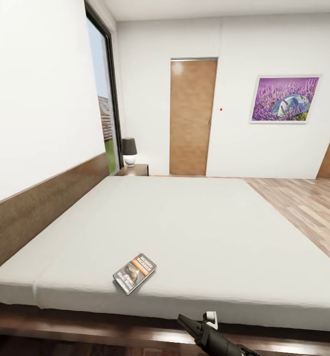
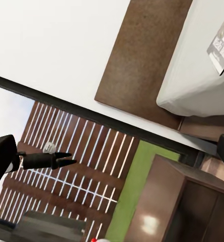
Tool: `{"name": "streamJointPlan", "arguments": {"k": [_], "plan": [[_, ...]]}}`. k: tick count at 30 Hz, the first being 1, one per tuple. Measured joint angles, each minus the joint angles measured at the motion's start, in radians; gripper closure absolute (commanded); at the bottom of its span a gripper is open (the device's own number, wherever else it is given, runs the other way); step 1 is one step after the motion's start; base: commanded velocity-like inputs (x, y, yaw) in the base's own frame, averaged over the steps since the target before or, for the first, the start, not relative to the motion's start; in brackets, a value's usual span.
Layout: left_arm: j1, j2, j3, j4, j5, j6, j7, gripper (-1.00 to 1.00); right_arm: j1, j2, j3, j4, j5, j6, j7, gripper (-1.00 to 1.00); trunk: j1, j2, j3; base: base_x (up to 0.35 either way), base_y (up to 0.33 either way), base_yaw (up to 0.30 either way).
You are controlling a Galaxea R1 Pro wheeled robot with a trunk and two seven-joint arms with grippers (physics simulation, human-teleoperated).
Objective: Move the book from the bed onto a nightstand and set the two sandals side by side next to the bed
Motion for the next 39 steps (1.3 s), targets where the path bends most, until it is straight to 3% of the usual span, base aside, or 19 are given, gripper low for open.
{"name": "streamJointPlan", "arguments": {"k": [21, 39], "plan": [[0.0, -0.001, 0.0, 0.0, -0.001, -0.001, 0.0, -1.0, -0.001, 0.002, 0.0, -0.002, 0.0, 0.001, -0.002, -1.0, 0.0, 0.0, 0.0, 0.0, 0.016, 0.0], [0.0, -0.003, 0.0, 0.0, -0.001, 0.0, 0.0, -1.0, -0.038, 0.001, -0.007, -0.002, -0.003, 0.004, -0.024, -1.0, 0.0, 0.0, 0.0, 0.0, 0.0, 0.0]]}}
